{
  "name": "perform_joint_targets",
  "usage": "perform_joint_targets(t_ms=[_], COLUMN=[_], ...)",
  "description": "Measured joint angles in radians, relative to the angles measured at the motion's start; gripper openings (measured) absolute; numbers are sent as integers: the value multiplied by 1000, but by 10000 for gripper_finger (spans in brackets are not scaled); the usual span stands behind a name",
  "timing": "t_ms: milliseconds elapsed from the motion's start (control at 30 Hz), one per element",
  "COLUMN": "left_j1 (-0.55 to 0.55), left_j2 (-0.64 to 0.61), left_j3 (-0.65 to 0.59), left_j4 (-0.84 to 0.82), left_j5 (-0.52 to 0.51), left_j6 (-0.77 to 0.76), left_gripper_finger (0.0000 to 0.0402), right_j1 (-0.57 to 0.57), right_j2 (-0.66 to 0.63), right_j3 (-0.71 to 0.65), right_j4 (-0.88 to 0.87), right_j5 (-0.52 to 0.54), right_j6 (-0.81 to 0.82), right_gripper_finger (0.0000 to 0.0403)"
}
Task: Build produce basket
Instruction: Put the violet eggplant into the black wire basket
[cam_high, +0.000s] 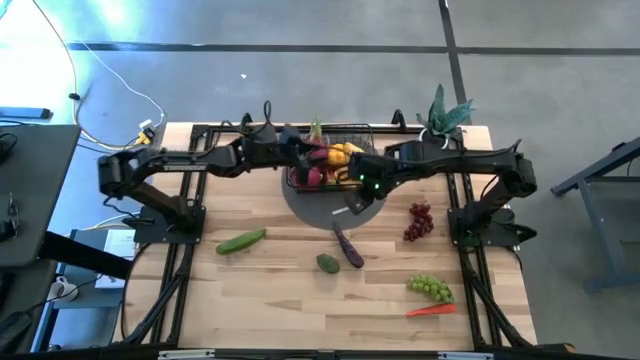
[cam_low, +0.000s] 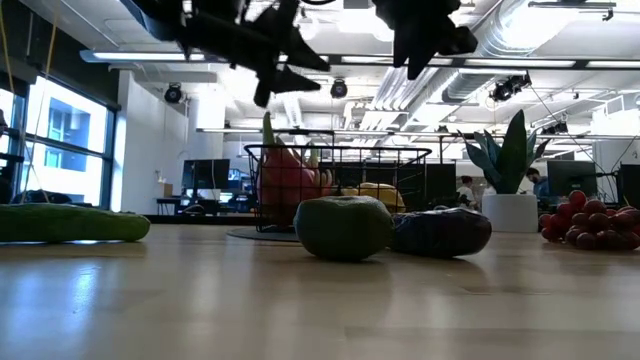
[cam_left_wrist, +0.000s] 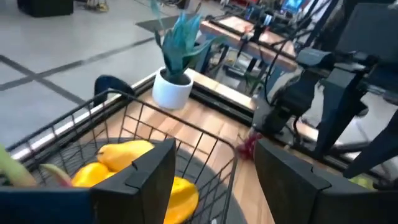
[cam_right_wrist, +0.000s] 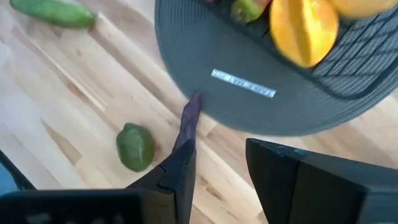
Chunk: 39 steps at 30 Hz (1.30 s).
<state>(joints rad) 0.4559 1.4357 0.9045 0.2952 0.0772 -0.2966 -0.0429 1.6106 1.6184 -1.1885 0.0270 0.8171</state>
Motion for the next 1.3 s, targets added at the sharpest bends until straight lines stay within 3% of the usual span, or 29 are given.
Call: perform_joint_targets(t_ms=[167,567,867,1300], left_j1=[-18,-91,-104,-104], left_j2=[-116,-336,-410,-419], left_j3=[0,1,0,0], left_j4=[-152,-481,-601,-696], left_j5=[-3,-110,-127,-127], left_j6=[65,124,117,117], left_gripper_finger=[204,204,204,204], right_j1=[54,164,210,221], right_j2=[34,133,265,423], right_j3=[0,0,0,0], right_j4=[0,0,10,105], right_j5=[-12,-12,-12,-18], right_j6=[78,207,259,259], right_gripper_finger=[143,242,243,243])
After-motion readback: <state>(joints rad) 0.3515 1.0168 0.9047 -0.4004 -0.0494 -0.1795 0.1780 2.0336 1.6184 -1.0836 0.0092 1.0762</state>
